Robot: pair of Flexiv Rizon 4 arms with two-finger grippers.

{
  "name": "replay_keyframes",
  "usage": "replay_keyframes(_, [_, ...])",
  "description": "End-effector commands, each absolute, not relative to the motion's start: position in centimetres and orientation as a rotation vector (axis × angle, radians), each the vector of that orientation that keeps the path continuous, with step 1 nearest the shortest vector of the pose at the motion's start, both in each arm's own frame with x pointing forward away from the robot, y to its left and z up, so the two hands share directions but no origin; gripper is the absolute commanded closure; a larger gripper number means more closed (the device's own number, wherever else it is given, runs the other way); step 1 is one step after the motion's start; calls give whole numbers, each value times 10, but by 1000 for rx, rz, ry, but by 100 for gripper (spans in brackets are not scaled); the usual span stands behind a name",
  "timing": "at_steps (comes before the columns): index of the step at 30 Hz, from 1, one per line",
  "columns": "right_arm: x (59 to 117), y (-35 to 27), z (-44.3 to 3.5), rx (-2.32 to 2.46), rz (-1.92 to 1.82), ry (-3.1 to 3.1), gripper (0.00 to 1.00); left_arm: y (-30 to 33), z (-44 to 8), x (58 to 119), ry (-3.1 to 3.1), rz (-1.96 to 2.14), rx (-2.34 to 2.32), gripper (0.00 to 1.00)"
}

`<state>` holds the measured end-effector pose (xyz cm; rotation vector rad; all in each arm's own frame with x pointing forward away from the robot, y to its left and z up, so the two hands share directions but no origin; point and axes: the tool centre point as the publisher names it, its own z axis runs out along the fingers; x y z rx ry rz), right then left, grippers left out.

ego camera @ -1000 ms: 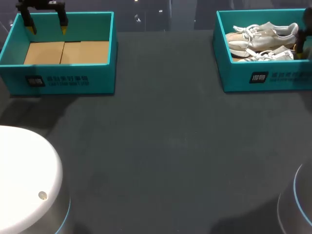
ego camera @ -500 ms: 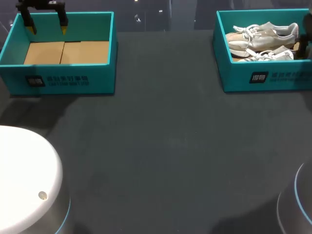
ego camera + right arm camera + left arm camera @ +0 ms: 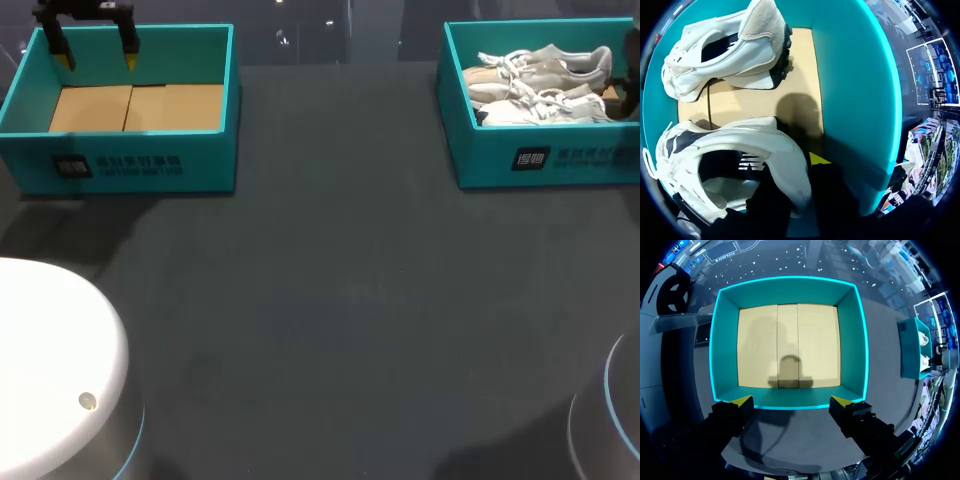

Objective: Take the shoe out of the shoebox, open the shoe tongue, remove and reinsert the insole, then place the shoe into the shoebox

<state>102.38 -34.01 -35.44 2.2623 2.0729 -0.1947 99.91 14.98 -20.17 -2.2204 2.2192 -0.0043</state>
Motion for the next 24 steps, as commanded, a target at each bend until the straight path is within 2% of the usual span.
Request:
replay_keyframes(1, [1024,-341,-338,2266,-172,2055,100,150,-201,999,2220,-3,-2221,0])
replay_keyframes(24, [1022,-332,-219,2166,-202,1856,100,150,-201,999,2220,-3,-2221,0])
